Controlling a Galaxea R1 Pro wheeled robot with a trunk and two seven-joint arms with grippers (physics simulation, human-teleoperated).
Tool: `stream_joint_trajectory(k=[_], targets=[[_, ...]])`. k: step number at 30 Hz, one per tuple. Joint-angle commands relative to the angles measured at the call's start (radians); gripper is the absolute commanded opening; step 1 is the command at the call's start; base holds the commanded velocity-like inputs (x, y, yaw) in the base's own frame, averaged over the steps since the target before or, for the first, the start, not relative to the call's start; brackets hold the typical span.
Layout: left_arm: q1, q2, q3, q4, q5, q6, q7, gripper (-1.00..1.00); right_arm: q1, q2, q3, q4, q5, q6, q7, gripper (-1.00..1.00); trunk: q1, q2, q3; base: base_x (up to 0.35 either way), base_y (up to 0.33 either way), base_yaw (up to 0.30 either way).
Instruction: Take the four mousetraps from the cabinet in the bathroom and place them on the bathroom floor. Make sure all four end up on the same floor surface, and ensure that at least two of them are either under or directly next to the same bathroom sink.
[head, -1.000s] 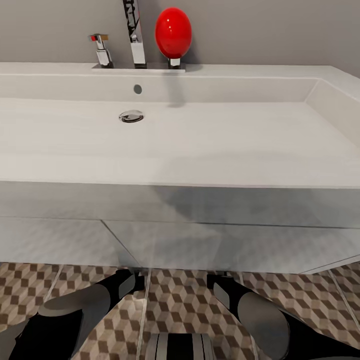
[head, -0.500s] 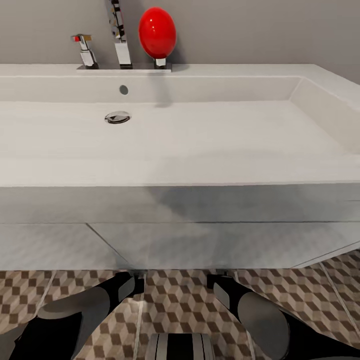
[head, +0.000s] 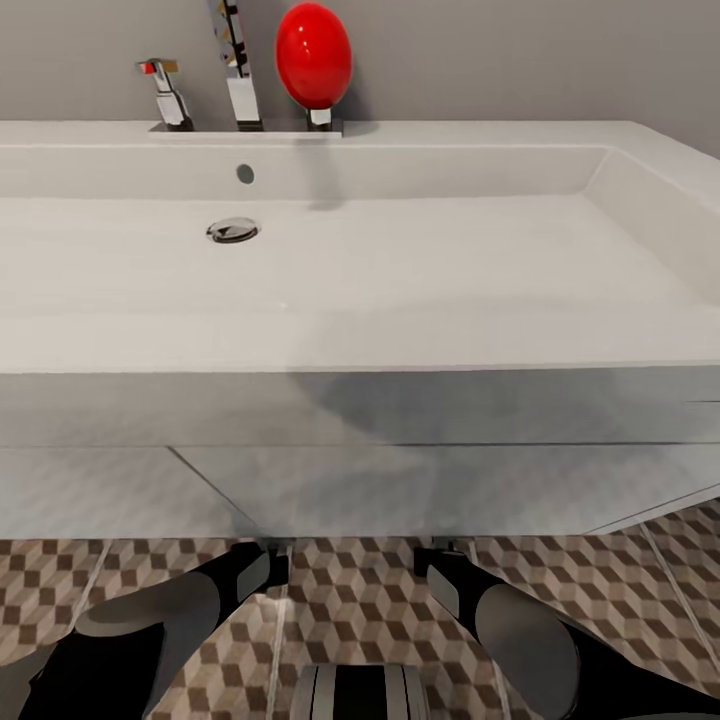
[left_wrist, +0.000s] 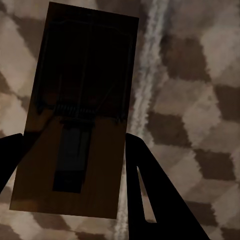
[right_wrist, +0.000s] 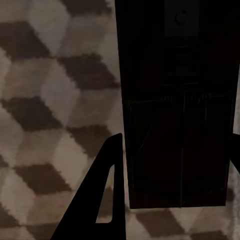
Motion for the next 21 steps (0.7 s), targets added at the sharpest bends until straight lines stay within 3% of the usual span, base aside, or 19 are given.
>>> stream_joint_trajectory(k=[1,21], targets=[[-0.025,0.0,-0.003,-0.002,0.009,0.005,0.005,-1.0,0.0,0.001,-0.005,-0.002,0.009,0.004,0.0,-1.0,0.0,0.0,-0.002,0.0,0.0,0.0],[-0.025,-0.001,-0.002,-0.002,0.009,0.003,0.005,-1.0,0.0,0.005,-0.003,-0.001,0.011,-0.017,-0.002,-1.0,0.0,0.0,-0.016,0.0,0.0,0.0]])
